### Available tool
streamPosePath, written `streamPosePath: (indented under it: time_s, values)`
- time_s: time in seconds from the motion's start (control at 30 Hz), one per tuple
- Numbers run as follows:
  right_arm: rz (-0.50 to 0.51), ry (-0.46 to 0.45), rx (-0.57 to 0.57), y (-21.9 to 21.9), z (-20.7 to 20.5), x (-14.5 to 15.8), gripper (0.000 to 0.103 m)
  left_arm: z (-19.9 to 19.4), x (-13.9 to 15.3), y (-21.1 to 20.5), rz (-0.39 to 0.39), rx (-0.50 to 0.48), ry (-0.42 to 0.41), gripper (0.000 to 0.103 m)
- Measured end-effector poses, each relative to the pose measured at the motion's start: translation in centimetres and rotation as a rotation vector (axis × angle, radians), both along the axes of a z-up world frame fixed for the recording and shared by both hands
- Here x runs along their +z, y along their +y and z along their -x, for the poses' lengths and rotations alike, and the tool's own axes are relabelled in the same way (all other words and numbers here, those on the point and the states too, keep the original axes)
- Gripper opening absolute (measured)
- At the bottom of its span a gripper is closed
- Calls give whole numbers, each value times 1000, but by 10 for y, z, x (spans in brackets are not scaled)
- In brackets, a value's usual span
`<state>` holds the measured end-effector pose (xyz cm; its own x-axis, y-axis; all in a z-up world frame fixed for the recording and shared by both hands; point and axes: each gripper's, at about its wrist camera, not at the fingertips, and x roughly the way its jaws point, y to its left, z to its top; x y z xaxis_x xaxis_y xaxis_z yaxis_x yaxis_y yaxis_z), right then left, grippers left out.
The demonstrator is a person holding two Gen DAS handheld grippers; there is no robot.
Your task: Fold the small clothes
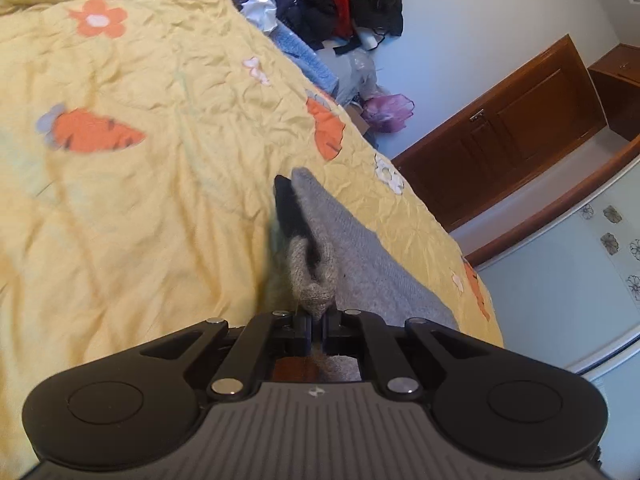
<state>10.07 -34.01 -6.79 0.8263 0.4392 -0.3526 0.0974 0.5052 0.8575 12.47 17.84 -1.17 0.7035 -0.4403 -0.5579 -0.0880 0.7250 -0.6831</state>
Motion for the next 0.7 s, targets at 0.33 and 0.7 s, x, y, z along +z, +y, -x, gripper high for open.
streamPosePath:
  time_s: [0.33,0.7]
  values:
    - [-14,176,-63,-17,34,-44,52,19,-30,17,-105,-9,69,13]
    - [528,35,32,7,-91,24,61,-37,5,-107,-744,-147,-264,56]
